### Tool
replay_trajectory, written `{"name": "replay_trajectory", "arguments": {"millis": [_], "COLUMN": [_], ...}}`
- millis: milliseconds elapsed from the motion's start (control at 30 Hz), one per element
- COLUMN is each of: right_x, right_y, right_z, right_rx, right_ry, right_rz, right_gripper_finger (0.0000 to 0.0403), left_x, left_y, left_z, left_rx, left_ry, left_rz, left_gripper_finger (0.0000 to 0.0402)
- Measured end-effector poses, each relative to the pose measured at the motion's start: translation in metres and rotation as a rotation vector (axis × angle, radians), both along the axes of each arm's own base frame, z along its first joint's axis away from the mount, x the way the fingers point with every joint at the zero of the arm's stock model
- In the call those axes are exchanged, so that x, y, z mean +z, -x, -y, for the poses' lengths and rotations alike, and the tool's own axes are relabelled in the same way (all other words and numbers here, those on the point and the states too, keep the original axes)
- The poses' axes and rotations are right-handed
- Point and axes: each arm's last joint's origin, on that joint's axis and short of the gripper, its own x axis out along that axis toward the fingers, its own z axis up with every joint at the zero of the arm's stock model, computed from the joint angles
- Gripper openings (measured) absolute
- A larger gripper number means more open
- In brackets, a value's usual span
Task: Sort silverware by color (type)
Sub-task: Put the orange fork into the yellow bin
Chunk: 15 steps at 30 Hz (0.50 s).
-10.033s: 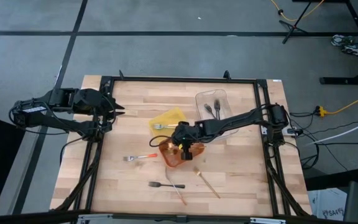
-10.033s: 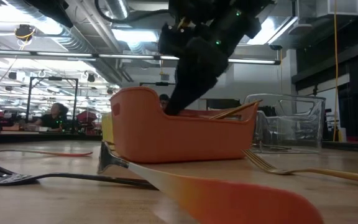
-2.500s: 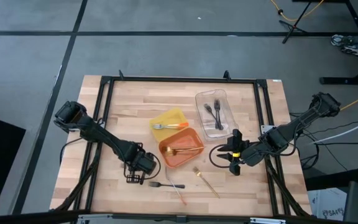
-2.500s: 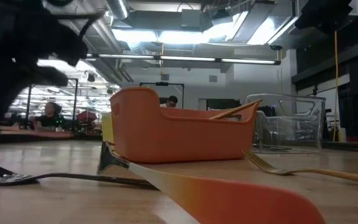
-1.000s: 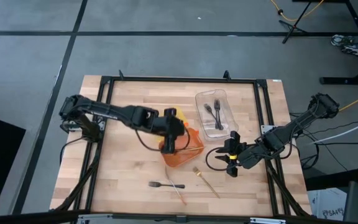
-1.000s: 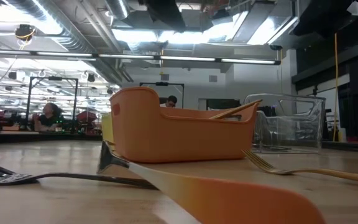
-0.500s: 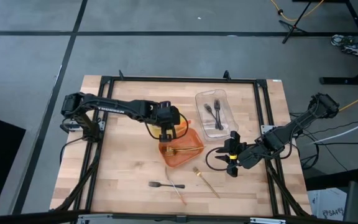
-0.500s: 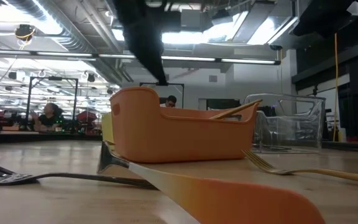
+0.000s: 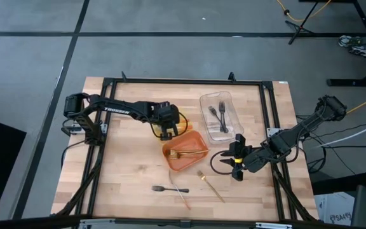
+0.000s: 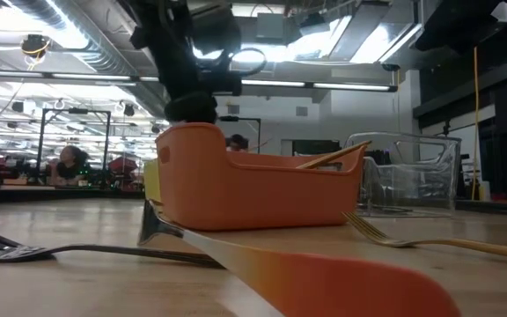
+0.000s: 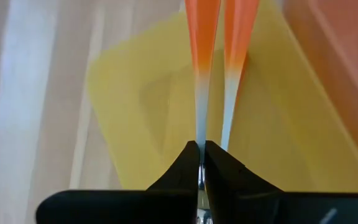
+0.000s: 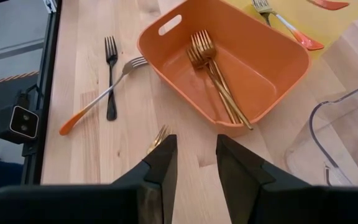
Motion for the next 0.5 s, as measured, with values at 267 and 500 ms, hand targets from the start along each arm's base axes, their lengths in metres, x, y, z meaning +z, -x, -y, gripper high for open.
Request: {"name": "replay_trajectory", "arguments": {"millis": [267,500], "right_x": [0.000,0.000], "right_y": [0.000,0.000], "right_z": [0.000,0.000], "right_rx": [-0.005,-0.005], "right_ry": [0.005,0.005], "right_rz": [0.003,0.004], "right_gripper_finger": [0.0104,0.0104], "left_x": [-0.013,-0.021], "left_y": [0.004,0.007], "left_z": [-0.003,-0.002], "left_rx": [0.009,0.007], "left_ry": [0.001,0.006], "left_rz": [0.020,0.034], "left_gripper_finger": [0.0011,0.0012]}}
